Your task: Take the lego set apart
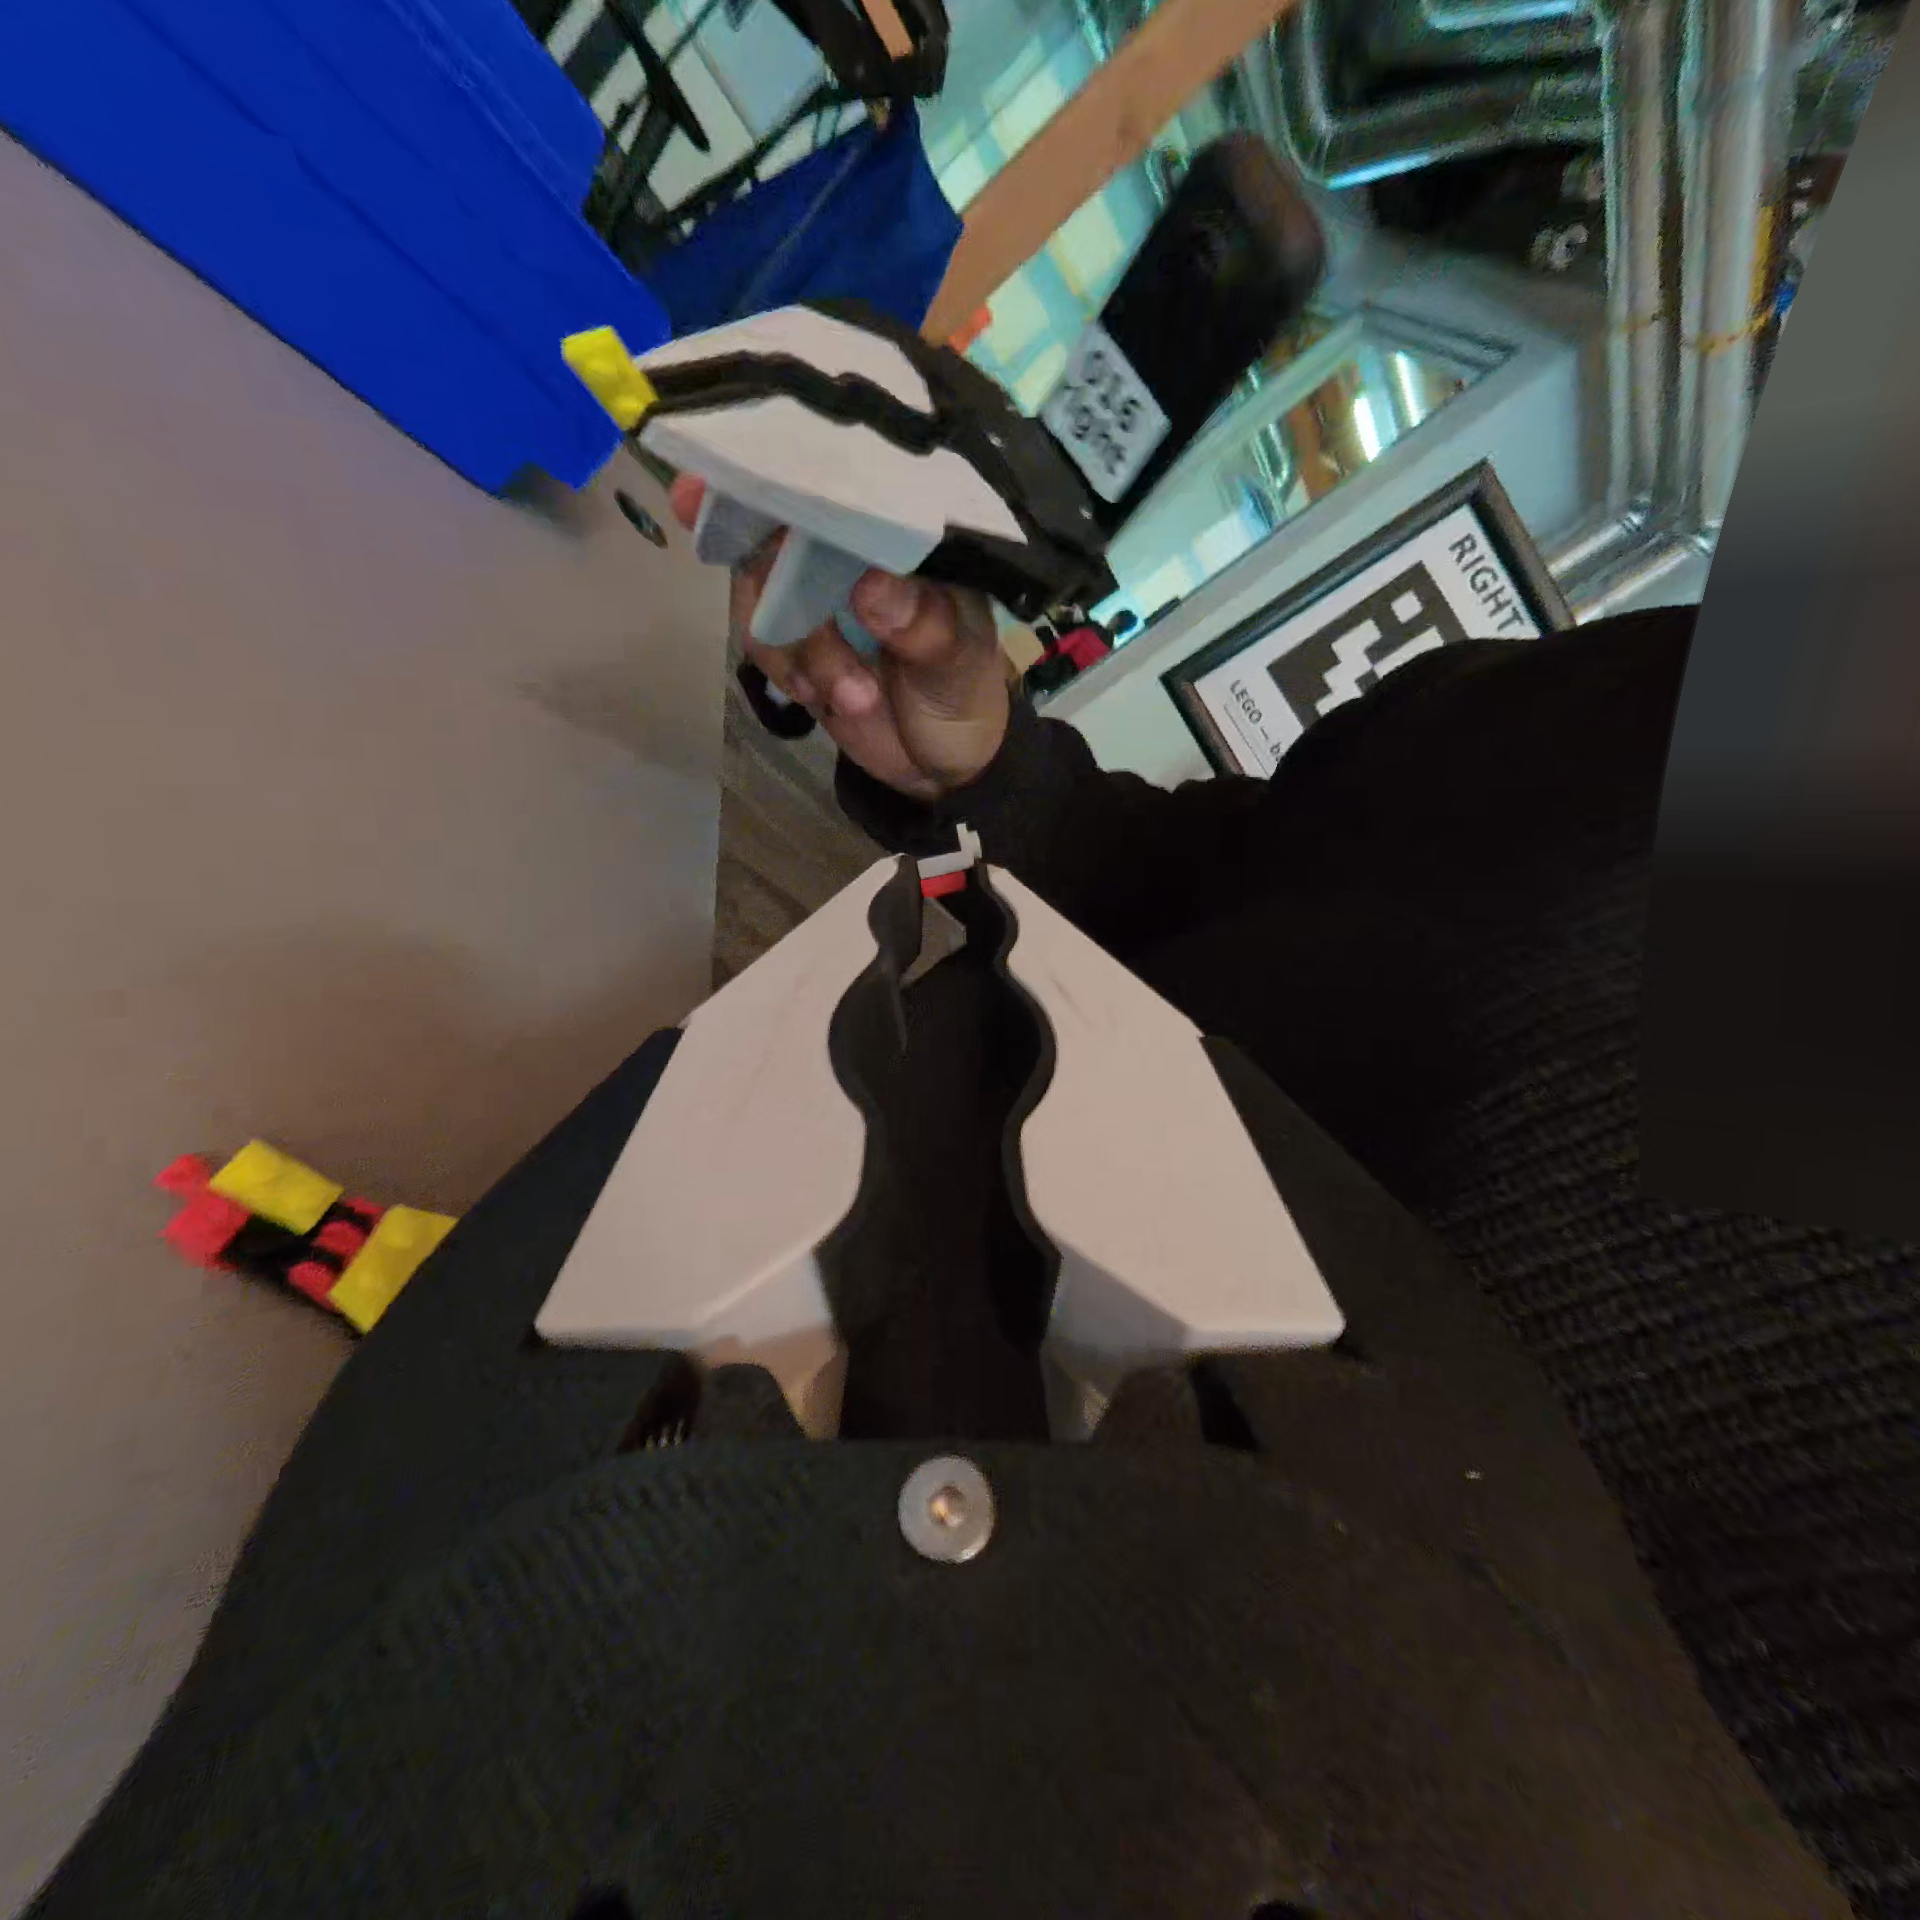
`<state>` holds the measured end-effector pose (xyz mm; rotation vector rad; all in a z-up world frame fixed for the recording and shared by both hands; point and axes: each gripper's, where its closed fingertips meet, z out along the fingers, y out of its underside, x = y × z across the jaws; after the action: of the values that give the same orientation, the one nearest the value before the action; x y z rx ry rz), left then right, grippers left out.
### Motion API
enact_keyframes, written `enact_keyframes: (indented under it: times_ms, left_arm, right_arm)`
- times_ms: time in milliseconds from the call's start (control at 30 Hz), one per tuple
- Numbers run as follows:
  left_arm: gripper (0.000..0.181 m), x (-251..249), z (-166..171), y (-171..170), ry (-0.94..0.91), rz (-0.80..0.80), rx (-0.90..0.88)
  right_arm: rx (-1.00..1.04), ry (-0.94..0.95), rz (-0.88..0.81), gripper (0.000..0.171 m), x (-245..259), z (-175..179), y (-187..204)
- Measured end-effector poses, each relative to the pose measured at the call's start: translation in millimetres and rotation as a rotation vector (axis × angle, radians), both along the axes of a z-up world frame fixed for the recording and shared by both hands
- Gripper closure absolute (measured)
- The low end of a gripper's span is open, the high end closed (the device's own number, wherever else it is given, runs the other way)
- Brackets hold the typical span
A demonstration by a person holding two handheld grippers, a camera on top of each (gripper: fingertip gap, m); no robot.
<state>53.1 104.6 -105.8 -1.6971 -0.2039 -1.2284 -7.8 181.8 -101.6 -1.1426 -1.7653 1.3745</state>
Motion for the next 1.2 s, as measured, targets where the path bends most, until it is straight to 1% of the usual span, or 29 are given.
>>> enact_keyframes:
  times_ms: [33, 67, 133, 200, 333, 433, 500, 600, 667, 733, 833, 867, 967, 1000, 1033, 1100, 1133, 1200]
  left_arm:
    - [0.173, 1, 2, 1, -0.003, 0.006, 0.005]
    - [0.173, -2, 0, 3, 0.002, 0.018, -0.003]
    - [0.173, -13, -12, 5, 0.004, 0.047, -0.040]
    - [0.173, -24, -13, 5, -0.029, 0.074, -0.044]
    - [0.173, -29, -14, 6, -0.018, 0.103, -0.038]
    - [0.173, -30, -13, 7, -0.030, 0.106, -0.027]
    - [0.173, -32, -9, 7, -0.047, 0.112, -0.010]
    - [0.173, -36, -6, 8, -0.049, 0.141, 0.009]
    - [0.173, -36, -7, 8, -0.032, 0.147, 0.014]
    - [0.173, -37, -9, 9, 0.003, 0.155, 0.015]
    - [0.174, -40, -16, 9, 0.107, 0.184, -0.011]
    - [0.174, -41, -19, 9, 0.152, 0.198, -0.020]
    - [0.174, -51, -30, 10, 0.312, 0.261, -0.065]
    - [0.173, -55, -35, 10, 0.370, 0.283, -0.082]
    - [0.173, -59, -39, 10, 0.431, 0.305, -0.103]
    - [0.173, -63, -46, 10, 0.542, 0.325, -0.119]
    - [0.173, -63, -45, 10, 0.569, 0.330, -0.113]
    - [0.173, -60, -42, 10, 0.573, 0.319, -0.096]
  right_arm:
    - [-0.105, 0.003, 0.023, 0.169, 3, 6, 0]
    - [-0.120, -0.006, 0.037, 0.169, 4, 4, -5]
    - [-0.075, -0.030, 0.078, 0.169, 4, -4, -21]
    - [-0.058, -0.033, 0.129, 0.169, 5, -7, -32]
    - [-0.233, -0.090, 0.175, 0.169, 6, -10, -36]
    - [-0.288, -0.127, 0.187, 0.169, 6, -16, -35]
    - [-0.266, -0.173, 0.188, 0.169, 4, -29, -36]
    - [-0.175, -0.299, 0.163, 0.168, -2, -65, -38]
    - [-0.124, -0.340, 0.166, 0.159, -10, -79, -45]
    - [-0.115, -0.331, 0.142, 0.150, -27, -82, -52]
    - [-0.130, -0.239, -0.027, 0.135, -58, -74, -42]
    - [-0.108, -0.212, -0.057, 0.131, -62, -71, -38]
    - [-0.032, -0.199, -0.008, 0.128, -50, -67, -36]
    - [-0.027, -0.195, 0.024, 0.130, -44, -64, -38]
    - [-0.042, -0.192, 0.075, 0.135, -37, -60, -43]
    - [-0.117, -0.177, 0.199, 0.144, -21, -48, -60]
    - [-0.132, -0.166, 0.236, 0.157, -16, -43, -65]
    - [-0.102, -0.132, 0.284, 0.164, -10, -39, -70]
